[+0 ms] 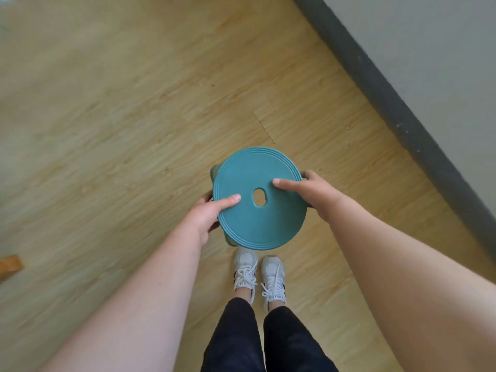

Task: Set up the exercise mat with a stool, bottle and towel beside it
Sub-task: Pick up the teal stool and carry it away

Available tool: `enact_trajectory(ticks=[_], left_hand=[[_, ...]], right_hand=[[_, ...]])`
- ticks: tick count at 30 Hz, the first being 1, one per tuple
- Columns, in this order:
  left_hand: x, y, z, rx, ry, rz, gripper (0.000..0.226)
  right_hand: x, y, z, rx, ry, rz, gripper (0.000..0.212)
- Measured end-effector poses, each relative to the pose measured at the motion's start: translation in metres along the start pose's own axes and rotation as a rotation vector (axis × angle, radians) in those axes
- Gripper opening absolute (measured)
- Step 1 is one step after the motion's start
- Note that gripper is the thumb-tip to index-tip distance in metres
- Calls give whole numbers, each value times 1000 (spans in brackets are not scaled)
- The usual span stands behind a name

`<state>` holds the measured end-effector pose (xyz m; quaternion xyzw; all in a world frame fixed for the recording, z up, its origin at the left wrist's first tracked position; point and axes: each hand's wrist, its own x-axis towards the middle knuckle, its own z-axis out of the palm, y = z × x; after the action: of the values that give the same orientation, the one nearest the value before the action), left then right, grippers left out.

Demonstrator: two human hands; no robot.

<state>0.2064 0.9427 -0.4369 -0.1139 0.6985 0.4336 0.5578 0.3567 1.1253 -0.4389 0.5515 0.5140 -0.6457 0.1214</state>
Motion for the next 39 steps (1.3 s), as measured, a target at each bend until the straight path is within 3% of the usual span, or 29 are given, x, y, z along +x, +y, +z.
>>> enact_trajectory(ticks=[8,12,18,23,29,39], left_hand=[[-129,48,-70,-165,114,133,31],[-162,59,-126,-243,167,160,34],[-174,79,-221,-294,255,154,54],[-178,105,-332,-351,340,173,64],[-179,146,-450,-367,398,185,58],[-133,239,-583,-400,477,195,41]], right_hand=[[-113,-106,59,-113,-56,-126,68],[-144,-150,117,-187,-87,-167,66],[-153,-206,208,-263,-166,-166,67],[-150,-267,325,-313,-221,-181,69],[-144,-330,445,-325,-262,-242,65],[-85,-442,575,-336,-330,-246,55]])
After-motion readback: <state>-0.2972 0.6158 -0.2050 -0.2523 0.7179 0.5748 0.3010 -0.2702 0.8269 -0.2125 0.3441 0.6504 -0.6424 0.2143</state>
